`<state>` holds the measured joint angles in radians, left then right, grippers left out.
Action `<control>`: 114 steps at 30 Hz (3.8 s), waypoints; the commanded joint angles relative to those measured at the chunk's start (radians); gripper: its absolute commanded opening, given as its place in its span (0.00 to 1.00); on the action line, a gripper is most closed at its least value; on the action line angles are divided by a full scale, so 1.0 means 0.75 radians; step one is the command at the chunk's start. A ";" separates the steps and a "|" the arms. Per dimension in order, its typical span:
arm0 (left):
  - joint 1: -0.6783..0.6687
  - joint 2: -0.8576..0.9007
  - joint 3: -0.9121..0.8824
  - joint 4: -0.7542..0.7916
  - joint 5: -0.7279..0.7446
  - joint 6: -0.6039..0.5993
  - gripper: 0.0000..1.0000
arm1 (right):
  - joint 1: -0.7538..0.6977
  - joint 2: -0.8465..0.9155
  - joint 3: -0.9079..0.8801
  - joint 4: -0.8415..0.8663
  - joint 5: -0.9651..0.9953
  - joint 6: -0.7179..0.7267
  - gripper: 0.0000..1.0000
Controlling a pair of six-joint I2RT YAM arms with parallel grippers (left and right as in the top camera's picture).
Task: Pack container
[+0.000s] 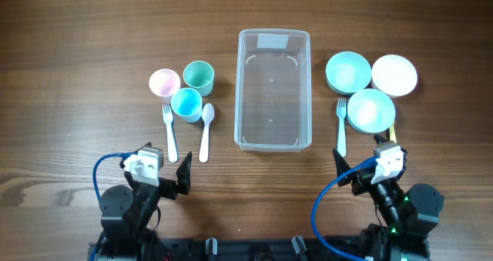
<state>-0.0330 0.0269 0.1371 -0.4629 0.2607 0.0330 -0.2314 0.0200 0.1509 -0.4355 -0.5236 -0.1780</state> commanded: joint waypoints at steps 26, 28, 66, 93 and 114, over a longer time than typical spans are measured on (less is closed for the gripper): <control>-0.010 0.002 0.055 0.018 0.107 -0.419 1.00 | 0.006 0.022 0.056 0.091 -0.263 0.275 1.00; -0.010 0.081 0.248 -0.012 0.080 -0.439 1.00 | 0.006 0.145 0.199 0.085 -0.255 0.278 1.00; 0.109 1.520 1.413 -0.542 -0.230 -0.248 1.00 | -0.060 2.472 1.568 -0.775 0.767 0.457 0.82; 0.109 1.520 1.413 -0.542 -0.230 -0.248 1.00 | -0.060 2.161 1.434 -0.628 0.788 0.591 0.04; 0.109 1.520 1.413 -0.542 -0.230 -0.248 1.00 | 0.683 2.342 2.138 -0.760 0.563 0.511 0.04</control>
<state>0.0425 1.1614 1.1755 -0.8700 0.0967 -0.1696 0.2783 1.6516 1.6123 -0.9676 -0.1249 0.2371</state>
